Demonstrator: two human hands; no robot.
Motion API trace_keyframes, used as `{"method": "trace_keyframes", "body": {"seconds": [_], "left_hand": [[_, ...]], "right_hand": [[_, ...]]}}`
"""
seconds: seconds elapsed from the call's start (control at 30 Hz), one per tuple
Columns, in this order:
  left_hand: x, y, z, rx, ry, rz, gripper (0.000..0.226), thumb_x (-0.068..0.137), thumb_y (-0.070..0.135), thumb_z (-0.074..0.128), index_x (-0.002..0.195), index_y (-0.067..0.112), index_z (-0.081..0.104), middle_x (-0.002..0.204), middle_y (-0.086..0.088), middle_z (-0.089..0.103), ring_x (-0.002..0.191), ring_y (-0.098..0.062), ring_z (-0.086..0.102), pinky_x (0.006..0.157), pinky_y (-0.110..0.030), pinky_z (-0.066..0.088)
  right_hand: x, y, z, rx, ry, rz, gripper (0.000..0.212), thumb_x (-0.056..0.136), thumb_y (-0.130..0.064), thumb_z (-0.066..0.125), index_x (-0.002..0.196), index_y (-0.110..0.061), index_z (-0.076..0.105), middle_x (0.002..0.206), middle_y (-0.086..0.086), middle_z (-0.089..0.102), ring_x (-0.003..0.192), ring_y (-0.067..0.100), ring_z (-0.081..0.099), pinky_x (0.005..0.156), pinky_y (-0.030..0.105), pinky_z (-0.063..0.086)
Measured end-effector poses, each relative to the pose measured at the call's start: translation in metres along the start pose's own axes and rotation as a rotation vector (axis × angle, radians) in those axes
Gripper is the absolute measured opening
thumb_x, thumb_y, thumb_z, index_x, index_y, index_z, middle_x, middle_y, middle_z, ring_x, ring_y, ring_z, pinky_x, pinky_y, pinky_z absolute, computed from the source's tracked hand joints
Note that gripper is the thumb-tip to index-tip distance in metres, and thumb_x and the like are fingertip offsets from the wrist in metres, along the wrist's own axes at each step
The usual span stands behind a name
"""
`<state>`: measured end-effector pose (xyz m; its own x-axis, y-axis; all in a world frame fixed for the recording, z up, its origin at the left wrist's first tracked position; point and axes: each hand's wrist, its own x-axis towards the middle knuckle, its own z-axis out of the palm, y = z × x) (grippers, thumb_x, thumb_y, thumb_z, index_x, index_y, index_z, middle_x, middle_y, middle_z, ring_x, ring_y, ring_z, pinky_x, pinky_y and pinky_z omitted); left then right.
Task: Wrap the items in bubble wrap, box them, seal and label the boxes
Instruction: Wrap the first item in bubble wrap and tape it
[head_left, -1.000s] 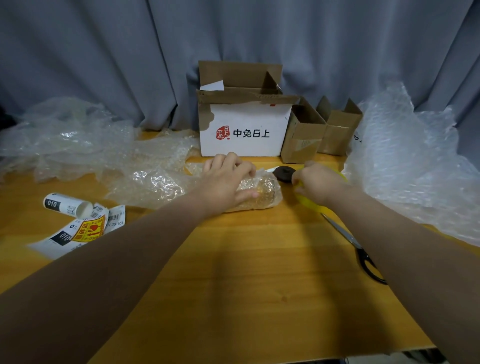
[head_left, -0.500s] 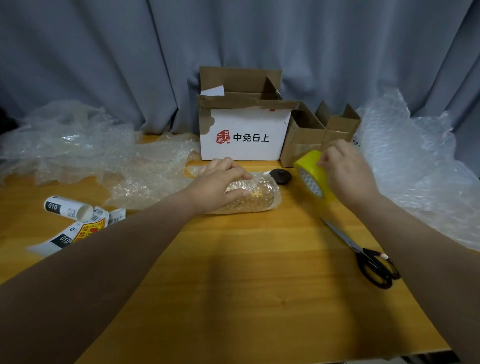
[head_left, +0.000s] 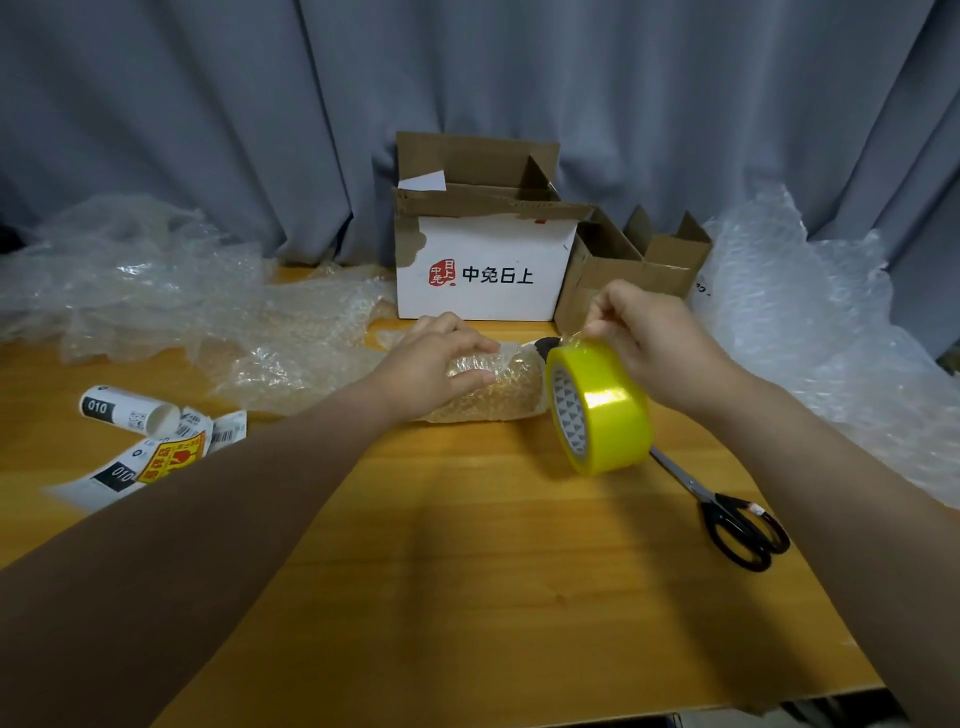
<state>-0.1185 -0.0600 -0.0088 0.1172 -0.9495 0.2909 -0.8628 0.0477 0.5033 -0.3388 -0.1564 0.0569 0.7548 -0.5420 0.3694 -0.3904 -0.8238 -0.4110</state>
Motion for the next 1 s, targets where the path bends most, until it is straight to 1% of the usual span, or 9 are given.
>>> {"method": "trace_keyframes", "body": {"seconds": [0.17, 0.3, 0.47, 0.57, 0.67, 0.8, 0.87, 0.93, 1.0], "left_hand": [[0.003, 0.002, 0.0, 0.001, 0.001, -0.042, 0.035, 0.085, 0.042, 0.063, 0.119, 0.033, 0.058, 0.114, 0.009, 0.049, 0.112, -0.007, 0.035, 0.095, -0.025, 0.03], [0.003, 0.004, -0.001, -0.037, 0.049, -0.033, 0.02, 0.082, 0.034, 0.069, 0.093, 0.028, 0.053, 0.106, 0.005, 0.054, 0.105, -0.013, 0.041, 0.086, -0.029, 0.036], [0.007, -0.002, -0.004, -0.192, -0.031, -0.072, 0.013, 0.08, 0.016, 0.071, 0.089, 0.023, 0.065, 0.118, -0.003, 0.056, 0.116, -0.018, 0.042, 0.105, -0.029, 0.031], [0.007, 0.0, -0.017, -0.42, -0.159, -0.18, 0.024, 0.086, 0.024, 0.061, 0.108, 0.013, 0.064, 0.118, -0.002, 0.053, 0.116, -0.016, 0.044, 0.095, -0.015, 0.037], [0.006, -0.001, -0.02, -0.409, -0.223, -0.156, 0.036, 0.088, 0.025, 0.054, 0.117, 0.004, 0.062, 0.125, -0.008, 0.054, 0.116, -0.014, 0.046, 0.1, -0.018, 0.034], [0.006, 0.009, -0.026, -0.439, -0.196, -0.266, 0.036, 0.098, 0.024, 0.038, 0.107, 0.003, 0.066, 0.111, 0.0, 0.06, 0.109, -0.013, 0.052, 0.103, -0.031, 0.036], [0.004, 0.012, -0.028, -0.466, -0.216, -0.259, 0.045, 0.101, 0.033, 0.031, 0.099, 0.007, 0.068, 0.107, 0.009, 0.06, 0.104, 0.0, 0.05, 0.098, -0.028, 0.032], [0.001, 0.015, -0.029, -0.457, -0.215, -0.234, 0.058, 0.1, 0.046, 0.025, 0.091, 0.012, 0.071, 0.112, 0.014, 0.057, 0.102, 0.009, 0.046, 0.095, -0.024, 0.027], [0.0, 0.016, -0.029, -0.421, -0.218, -0.221, 0.067, 0.094, 0.059, 0.021, 0.089, 0.017, 0.072, 0.119, 0.01, 0.056, 0.109, 0.004, 0.046, 0.097, -0.025, 0.027]], "right_hand": [[0.008, -0.011, 0.009, 0.003, -0.197, 0.044, 0.021, 0.098, -0.017, 0.049, 0.081, -0.028, 0.045, 0.079, -0.008, 0.057, 0.075, 0.009, 0.055, 0.066, 0.025, 0.044], [0.011, -0.018, 0.039, 0.153, -0.195, 0.065, 0.022, 0.099, -0.016, 0.047, 0.081, -0.028, 0.043, 0.073, 0.002, 0.06, 0.063, 0.009, 0.057, 0.054, 0.015, 0.043], [0.024, -0.022, 0.057, 0.269, -0.186, 0.042, 0.021, 0.099, -0.015, 0.046, 0.082, -0.027, 0.043, 0.063, -0.001, 0.061, 0.055, 0.008, 0.06, 0.053, 0.022, 0.051], [0.028, -0.023, 0.06, 0.332, -0.155, 0.034, 0.015, 0.1, -0.015, 0.045, 0.086, -0.021, 0.044, 0.059, -0.004, 0.059, 0.053, 0.002, 0.056, 0.054, 0.017, 0.047], [0.024, -0.024, 0.063, 0.419, -0.147, 0.008, 0.019, 0.1, -0.012, 0.044, 0.084, -0.022, 0.043, 0.067, -0.002, 0.062, 0.064, 0.009, 0.06, 0.065, 0.027, 0.051], [0.013, -0.028, 0.074, 0.6, -0.087, 0.033, 0.019, 0.099, -0.008, 0.044, 0.083, -0.017, 0.045, 0.076, 0.002, 0.066, 0.073, 0.015, 0.063, 0.066, 0.026, 0.051], [0.012, -0.025, 0.076, 0.676, -0.048, 0.123, 0.015, 0.099, -0.01, 0.046, 0.085, -0.016, 0.047, 0.075, 0.006, 0.067, 0.071, 0.023, 0.063, 0.065, 0.031, 0.05], [0.014, -0.021, 0.075, 0.684, -0.031, 0.186, 0.012, 0.098, -0.012, 0.049, 0.086, -0.014, 0.049, 0.068, 0.003, 0.063, 0.063, 0.014, 0.06, 0.061, 0.025, 0.048], [0.018, -0.02, 0.073, 0.65, -0.037, 0.231, 0.011, 0.097, -0.013, 0.052, 0.086, -0.014, 0.05, 0.065, 0.001, 0.061, 0.058, 0.007, 0.058, 0.059, 0.02, 0.046]]}}
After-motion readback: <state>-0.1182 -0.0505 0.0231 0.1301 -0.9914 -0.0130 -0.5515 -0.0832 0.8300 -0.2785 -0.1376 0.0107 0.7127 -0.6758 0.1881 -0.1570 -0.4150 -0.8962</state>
